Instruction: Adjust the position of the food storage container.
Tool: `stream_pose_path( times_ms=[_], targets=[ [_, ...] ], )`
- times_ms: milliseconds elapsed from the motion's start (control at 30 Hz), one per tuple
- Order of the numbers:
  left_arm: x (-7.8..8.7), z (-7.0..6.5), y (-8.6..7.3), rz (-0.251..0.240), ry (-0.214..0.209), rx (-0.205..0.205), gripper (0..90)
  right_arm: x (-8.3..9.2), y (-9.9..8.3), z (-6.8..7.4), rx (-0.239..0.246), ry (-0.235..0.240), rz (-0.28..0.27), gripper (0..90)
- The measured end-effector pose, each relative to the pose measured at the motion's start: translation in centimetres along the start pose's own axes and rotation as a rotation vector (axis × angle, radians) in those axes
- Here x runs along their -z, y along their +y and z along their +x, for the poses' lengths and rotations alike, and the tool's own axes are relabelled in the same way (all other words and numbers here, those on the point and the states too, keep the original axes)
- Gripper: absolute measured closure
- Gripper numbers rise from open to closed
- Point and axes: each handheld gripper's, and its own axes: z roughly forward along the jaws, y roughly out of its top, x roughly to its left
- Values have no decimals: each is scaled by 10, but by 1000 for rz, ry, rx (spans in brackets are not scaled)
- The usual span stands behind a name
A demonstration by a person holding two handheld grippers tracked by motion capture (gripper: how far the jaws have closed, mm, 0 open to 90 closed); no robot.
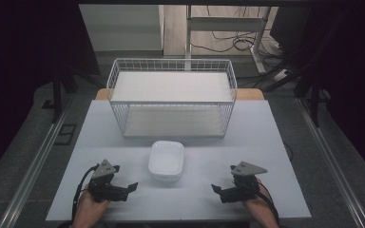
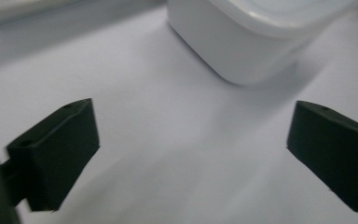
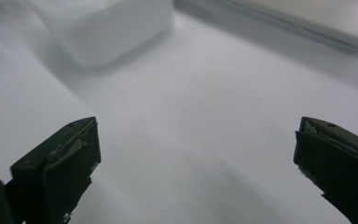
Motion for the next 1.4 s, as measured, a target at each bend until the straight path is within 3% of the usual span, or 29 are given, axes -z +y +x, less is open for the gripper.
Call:
stream_pose_path(
  times_ms=[100, 133, 300, 400, 467, 533, 567, 600, 633, 700, 767, 833, 867, 967, 1000, 1033, 1067, 1100, 1167, 1200, 1233, 1300, 1367, 1400],
  targets=[
    [-1, 0, -1, -6, -1, 16, 0, 3, -7, -5, -6, 2, 3, 4],
    [0, 3, -1, -17, -7, 31, 0, 2, -7, -10, -32, 6, -11, 4],
    [0, 6, -1, -21, -4, 49, 0, -5, -7, -9, -57, -22, -2, 0],
    [-2, 5, 0, -12, 29, 57, 15, -6, -6, -7, -61, -31, -1, 0],
    [-2, 4, 0, -9, 25, 57, 16, -7, -5, -7, -51, -56, 9, 0],
    [-2, 4, 1, -8, -24, 59, 13, -9, -5, -7, -60, -52, 23, 0],
    [-2, 4, 1, -8, -24, 59, 14, -9, -5, -7, -60, -52, 23, 0],
    [-1, 3, 2, -8, -42, 58, 24, -10, -2, -6, -77, -42, 27, 0],
    [-1, 3, 2, -8, -42, 58, 39, -10, -2, -6, -77, -42, 27, 0],
    [0, 0, 5, -4, -31, 36, 74, -12, 4, -4, -76, 12, 42, 0],
    [0, -1, 5, -5, -26, 27, 97, -13, 5, -3, -74, 31, 42, 0],
    [1, -2, 7, -5, -25, 16, 190, -16, 9, -2, -78, 47, 44, 0],
    [2, -4, 9, -12, -39, 13, 226, -19, 14, -2, -98, 78, 48, 0],
    [2, -5, 10, -22, -56, 13, 359, -22, 20, -4, -136, 100, 42, 48],
    [2, -6, 12, -29, -63, 10, 401, -26, 27, -7, -166, 113, 36, 158],
    [2, -7, 13, -29, -68, 6, 426, -28, 28, -7, -169, 118, 31, 213],
    [2, -7, 13, -29, -68, 6, 464, -28, 28, -7, -169, 118, 31, 213],
    [0, -9, 14, -24, -78, -5, 485, -33, 35, -7, -164, 136, 30, 406],
    [-2, -11, 14, -9, -70, -18, 530, -38, 43, -4, -124, 147, 36, 544],
    [-2, -11, 14, -9, -70, -18, 552, -38, 43, -4, -124, 147, 36, 544],
    [-4, -12, 14, -5, -72, -25, 575, -47, 51, 0, -95, 176, 36, 703],
    [-4, -13, 15, -7, -70, -25, 593, -51, 54, 1, -84, 184, 38, 747],
    [-4, -15, 16, -10, -66, -39, 661, -71, 62, 9, -46, 208, 62, 886],
    [-4, -16, 16, -10, -63, -43, 677, -76, 63, 11, -40, 218, 72, 895]
  ],
)
